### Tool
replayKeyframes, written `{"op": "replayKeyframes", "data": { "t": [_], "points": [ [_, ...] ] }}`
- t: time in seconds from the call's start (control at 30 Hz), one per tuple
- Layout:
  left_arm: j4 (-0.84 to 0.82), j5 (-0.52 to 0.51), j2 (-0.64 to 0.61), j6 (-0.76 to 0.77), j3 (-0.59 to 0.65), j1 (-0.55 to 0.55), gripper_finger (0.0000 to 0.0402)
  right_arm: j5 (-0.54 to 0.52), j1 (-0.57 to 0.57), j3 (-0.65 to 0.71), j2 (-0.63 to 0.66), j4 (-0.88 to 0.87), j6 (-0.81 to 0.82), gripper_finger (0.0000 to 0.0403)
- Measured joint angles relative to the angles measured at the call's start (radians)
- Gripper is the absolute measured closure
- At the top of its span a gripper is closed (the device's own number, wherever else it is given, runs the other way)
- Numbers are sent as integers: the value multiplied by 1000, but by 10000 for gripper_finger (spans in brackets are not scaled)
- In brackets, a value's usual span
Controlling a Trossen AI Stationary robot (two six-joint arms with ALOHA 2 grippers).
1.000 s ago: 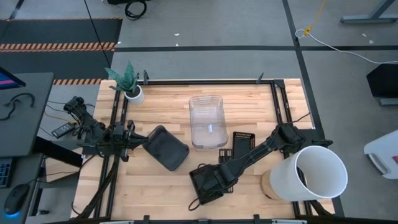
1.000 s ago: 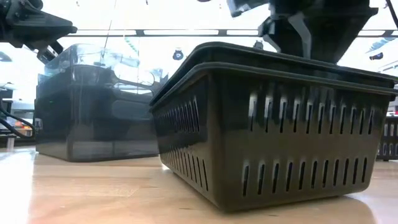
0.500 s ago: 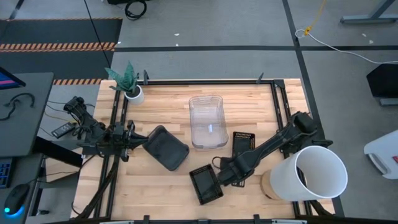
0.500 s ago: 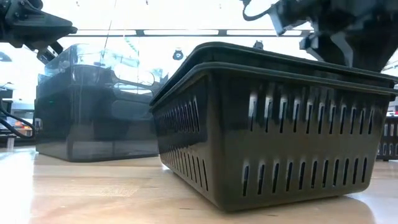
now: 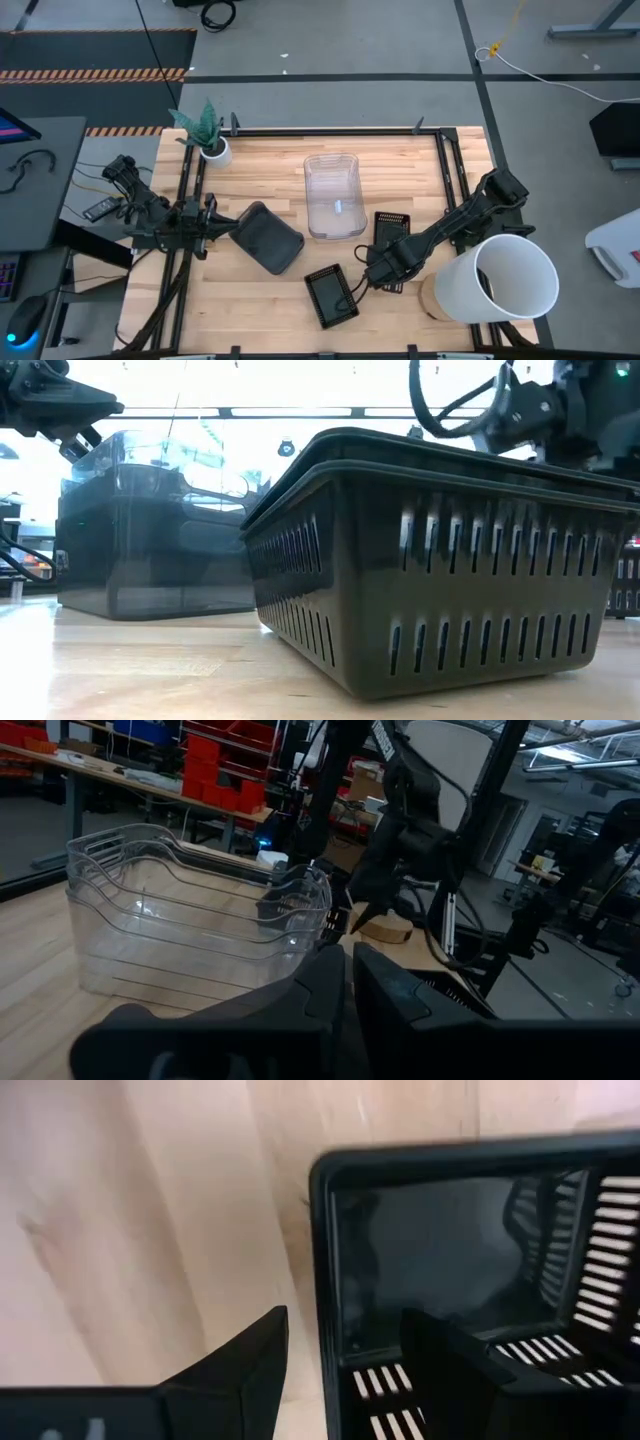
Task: Stack baskets by color
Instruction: Stack the black bin on the left black bins
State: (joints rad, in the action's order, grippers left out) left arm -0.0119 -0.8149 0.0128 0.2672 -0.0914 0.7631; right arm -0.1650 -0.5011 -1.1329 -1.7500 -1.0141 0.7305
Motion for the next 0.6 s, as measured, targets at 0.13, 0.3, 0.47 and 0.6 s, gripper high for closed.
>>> {"op": "replayKeyframes", "data": {
  "t": [0.13, 0.3, 0.47, 0.6],
  "points": [
    [0, 0, 0, 0, 0, 0, 364, 2, 0, 39, 0, 37, 0, 217],
    [0, 0, 0, 0, 0, 0, 366, 3, 0, 68, 0, 84, -29, 261],
    [0, 0, 0, 0, 0, 0, 373, 2, -8, 89, 0, 111, -110, 326],
    [0, 0, 0, 0, 0, 0, 372, 18, -16, 82, 0, 111, -161, 380]
  ]
}}
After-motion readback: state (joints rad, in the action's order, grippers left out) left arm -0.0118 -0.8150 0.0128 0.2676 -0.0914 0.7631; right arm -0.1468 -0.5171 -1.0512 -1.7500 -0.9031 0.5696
